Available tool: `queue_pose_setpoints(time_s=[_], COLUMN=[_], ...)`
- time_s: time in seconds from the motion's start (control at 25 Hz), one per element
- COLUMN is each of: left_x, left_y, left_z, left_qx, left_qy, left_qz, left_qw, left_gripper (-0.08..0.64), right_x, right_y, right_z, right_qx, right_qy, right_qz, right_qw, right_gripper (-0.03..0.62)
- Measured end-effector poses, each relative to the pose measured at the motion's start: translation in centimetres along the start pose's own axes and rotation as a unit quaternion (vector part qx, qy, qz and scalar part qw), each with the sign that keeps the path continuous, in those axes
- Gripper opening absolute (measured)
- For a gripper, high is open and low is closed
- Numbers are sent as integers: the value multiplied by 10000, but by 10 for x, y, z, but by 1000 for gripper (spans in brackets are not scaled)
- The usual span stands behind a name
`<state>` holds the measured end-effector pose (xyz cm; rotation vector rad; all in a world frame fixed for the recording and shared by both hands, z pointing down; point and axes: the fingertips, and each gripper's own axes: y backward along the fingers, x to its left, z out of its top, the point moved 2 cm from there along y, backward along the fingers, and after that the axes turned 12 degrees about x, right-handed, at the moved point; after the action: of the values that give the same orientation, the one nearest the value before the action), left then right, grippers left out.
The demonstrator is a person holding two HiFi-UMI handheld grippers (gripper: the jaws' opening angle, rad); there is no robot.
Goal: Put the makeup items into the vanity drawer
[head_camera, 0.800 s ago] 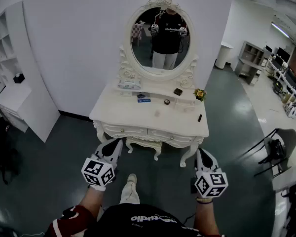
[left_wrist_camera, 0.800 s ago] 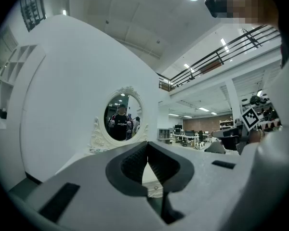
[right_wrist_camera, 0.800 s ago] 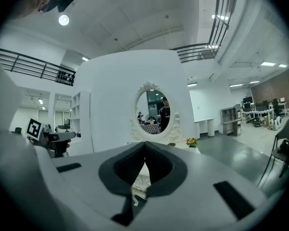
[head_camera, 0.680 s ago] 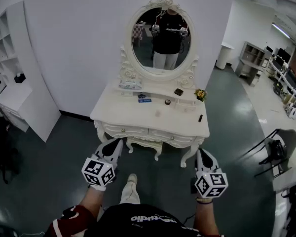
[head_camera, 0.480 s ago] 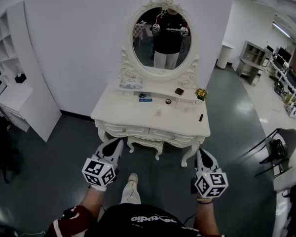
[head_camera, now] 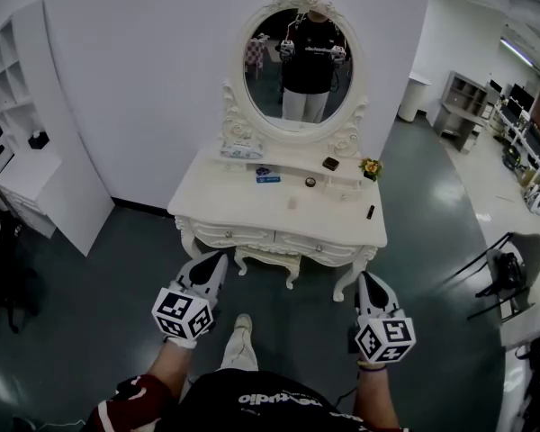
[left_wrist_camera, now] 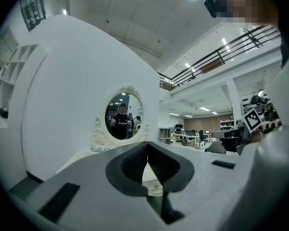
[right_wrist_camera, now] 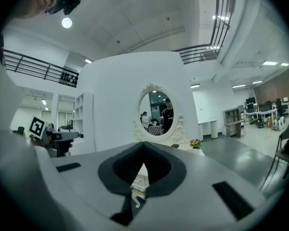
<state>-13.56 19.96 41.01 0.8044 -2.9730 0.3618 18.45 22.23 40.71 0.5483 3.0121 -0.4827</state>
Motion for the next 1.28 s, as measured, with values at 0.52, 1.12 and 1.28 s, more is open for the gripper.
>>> queue_pose_setpoints(time_s=[0.52,1.12,1.28], left_x=[45,127,150], left_y=[-58,-167,-189], left_z=[18,48,58], left_qx=[68,132,132], left_qy=[-32,-116,-128], left_qz=[-156,-413,-497], left_qw=[9999,9990,9986], left_gripper=[6,6,6], right_x=[-5,-18,-17], right_y=[-62,-187,-217], right_z=[22,60,71], right_qx=[4,70,67], right_qy=[-85,37,43], right_qz=[17,4,-24], right_qw=[10000,10000,10000], right_gripper=[3,3,3])
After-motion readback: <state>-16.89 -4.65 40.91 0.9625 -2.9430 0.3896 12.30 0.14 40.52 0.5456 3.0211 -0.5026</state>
